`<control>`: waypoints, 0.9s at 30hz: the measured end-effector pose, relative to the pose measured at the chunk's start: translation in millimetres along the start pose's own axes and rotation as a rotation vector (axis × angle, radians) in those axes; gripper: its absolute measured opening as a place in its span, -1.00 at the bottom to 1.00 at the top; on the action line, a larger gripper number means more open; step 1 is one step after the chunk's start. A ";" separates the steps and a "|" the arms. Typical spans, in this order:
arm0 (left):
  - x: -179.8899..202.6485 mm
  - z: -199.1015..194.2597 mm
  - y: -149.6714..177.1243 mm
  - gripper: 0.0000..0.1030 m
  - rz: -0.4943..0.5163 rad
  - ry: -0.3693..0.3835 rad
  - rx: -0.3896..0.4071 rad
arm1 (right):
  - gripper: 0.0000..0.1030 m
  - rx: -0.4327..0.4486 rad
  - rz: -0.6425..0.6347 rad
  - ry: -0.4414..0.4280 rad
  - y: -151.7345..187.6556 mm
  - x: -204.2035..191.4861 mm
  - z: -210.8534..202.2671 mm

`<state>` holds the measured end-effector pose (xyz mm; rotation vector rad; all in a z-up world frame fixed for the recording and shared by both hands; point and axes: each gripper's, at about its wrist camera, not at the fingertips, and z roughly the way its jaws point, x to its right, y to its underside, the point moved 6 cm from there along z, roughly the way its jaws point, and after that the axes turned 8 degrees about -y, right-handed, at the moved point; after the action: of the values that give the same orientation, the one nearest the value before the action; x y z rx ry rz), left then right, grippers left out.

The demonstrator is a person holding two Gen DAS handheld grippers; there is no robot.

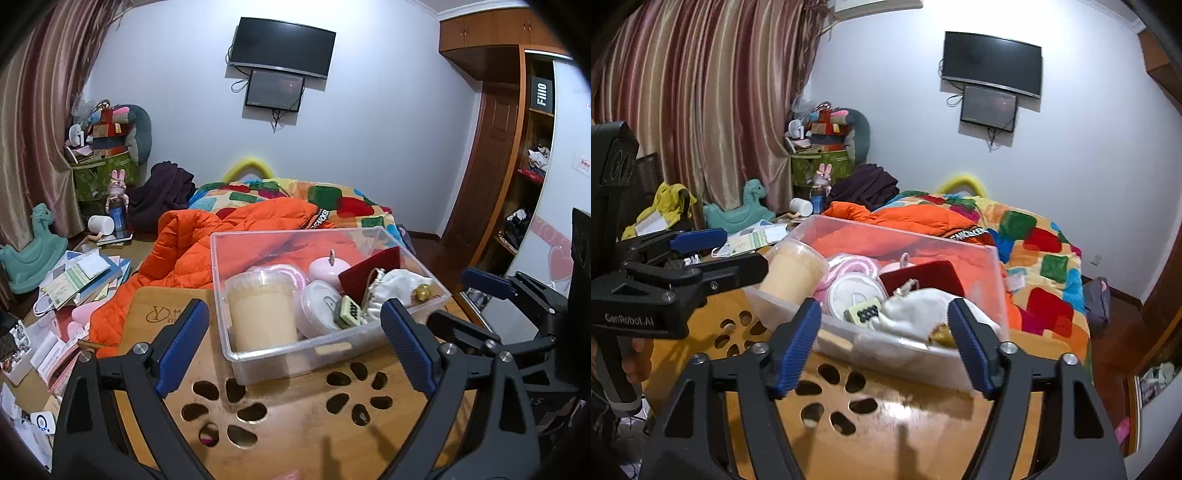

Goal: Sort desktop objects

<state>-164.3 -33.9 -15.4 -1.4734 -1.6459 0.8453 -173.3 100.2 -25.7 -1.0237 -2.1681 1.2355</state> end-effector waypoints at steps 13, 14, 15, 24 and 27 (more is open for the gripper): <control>25.3 -47.0 23.7 0.89 0.054 -0.031 0.047 | 0.86 0.093 0.042 0.045 24.3 -9.5 -65.2; 27.1 -49.5 26.2 0.89 0.060 -0.035 0.050 | 0.92 0.097 0.041 0.051 28.0 -10.5 -68.9; 29.1 -52.3 29.6 0.89 0.065 -0.039 0.053 | 0.93 0.100 0.039 0.058 30.7 -11.1 -71.1; 35.3 -69.1 51.7 0.89 0.059 -0.060 0.058 | 0.94 0.092 0.071 0.085 58.7 -6.2 -85.3; 36.8 -74.8 56.5 0.89 0.053 -0.065 0.067 | 0.94 0.106 0.079 0.088 63.8 -4.7 -91.0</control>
<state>-73.2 8.4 -23.2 -1.4621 -1.6156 0.9776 -84.3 166.3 -35.0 -1.1078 -1.9914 1.3005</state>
